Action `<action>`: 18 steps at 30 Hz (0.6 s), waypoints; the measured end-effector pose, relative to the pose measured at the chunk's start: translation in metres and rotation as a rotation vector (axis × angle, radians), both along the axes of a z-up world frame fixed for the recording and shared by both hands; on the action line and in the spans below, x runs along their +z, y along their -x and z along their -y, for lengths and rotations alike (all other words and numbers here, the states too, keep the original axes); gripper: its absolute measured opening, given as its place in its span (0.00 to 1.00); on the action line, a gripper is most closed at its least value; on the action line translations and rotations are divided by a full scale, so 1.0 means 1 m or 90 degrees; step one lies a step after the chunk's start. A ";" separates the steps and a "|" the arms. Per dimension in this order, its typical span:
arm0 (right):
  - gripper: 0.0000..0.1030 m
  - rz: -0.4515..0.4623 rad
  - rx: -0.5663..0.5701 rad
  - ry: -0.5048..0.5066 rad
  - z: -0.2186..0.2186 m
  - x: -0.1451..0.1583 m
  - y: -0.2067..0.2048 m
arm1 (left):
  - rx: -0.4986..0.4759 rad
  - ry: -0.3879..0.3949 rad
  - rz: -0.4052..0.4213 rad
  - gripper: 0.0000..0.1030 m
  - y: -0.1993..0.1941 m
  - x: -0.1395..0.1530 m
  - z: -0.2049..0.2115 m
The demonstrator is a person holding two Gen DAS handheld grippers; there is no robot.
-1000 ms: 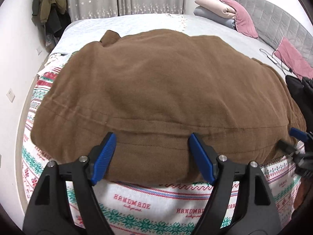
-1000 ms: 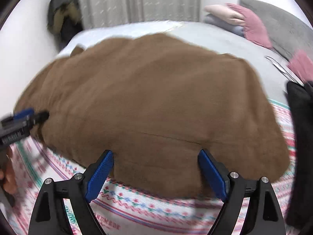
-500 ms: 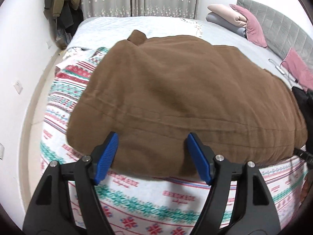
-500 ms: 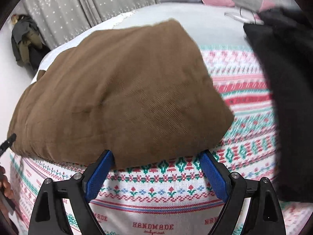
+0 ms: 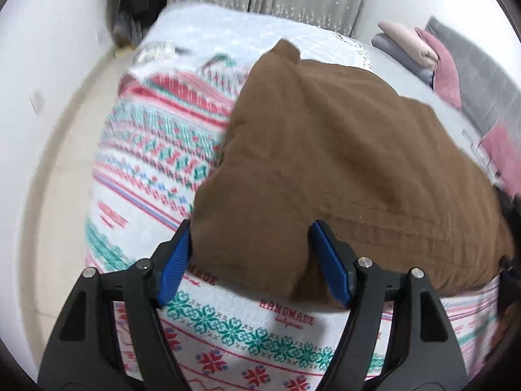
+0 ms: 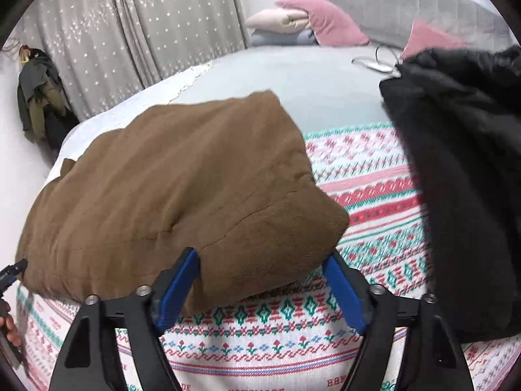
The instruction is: Fold large clothes
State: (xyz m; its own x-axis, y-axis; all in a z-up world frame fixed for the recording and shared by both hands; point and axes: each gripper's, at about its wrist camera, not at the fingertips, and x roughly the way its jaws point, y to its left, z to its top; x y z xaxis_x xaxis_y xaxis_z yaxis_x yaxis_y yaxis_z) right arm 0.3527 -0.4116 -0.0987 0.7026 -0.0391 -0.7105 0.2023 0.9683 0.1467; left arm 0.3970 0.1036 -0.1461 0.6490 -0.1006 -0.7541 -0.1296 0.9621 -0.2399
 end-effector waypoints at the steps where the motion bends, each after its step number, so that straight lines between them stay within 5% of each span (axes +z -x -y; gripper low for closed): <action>1: 0.69 0.010 -0.006 -0.004 0.001 0.003 0.001 | 0.004 0.012 -0.001 0.71 0.001 0.000 -0.002; 7: 0.42 0.058 -0.068 -0.008 0.030 0.022 0.001 | 0.006 -0.081 0.016 0.66 0.004 0.013 0.011; 12: 0.22 0.068 -0.075 0.014 0.038 0.030 0.003 | 0.049 -0.109 0.027 0.62 0.007 0.023 0.001; 18: 0.20 0.009 0.007 0.049 0.009 0.004 -0.016 | 0.056 -0.131 0.014 0.60 0.004 0.016 -0.006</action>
State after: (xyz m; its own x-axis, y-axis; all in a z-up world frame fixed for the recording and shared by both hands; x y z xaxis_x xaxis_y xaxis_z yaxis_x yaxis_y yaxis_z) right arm 0.3692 -0.4207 -0.0946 0.7134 -0.0851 -0.6956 0.1893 0.9791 0.0743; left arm 0.3927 0.1100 -0.1303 0.6652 0.1121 -0.7382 -0.2127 0.9761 -0.0435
